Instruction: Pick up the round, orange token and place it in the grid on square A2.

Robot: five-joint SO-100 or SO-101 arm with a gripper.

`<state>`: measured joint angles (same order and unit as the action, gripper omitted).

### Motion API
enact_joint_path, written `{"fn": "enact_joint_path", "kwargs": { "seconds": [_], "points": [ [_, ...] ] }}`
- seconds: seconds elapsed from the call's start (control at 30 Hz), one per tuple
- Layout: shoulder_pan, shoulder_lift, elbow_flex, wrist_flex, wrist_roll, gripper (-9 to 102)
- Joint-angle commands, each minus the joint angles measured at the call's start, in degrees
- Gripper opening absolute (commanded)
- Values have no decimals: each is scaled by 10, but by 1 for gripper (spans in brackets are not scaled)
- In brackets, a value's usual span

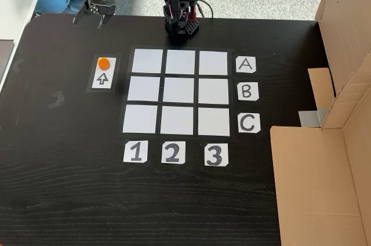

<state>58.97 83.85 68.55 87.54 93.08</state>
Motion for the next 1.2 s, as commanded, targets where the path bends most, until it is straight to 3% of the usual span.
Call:
{"fn": "enact_joint_path", "kwargs": {
  "seconds": [0.0, 0.13, 0.37, 1.17],
  "points": [
    [-27, -14, -24, 6, 11, 41],
    [-63, -34, -14, 9, 41, 48],
    [-94, -51, 16, 10, 94, 49],
    [-80, -144, 55, -36, 163, 52]
  ]
}}
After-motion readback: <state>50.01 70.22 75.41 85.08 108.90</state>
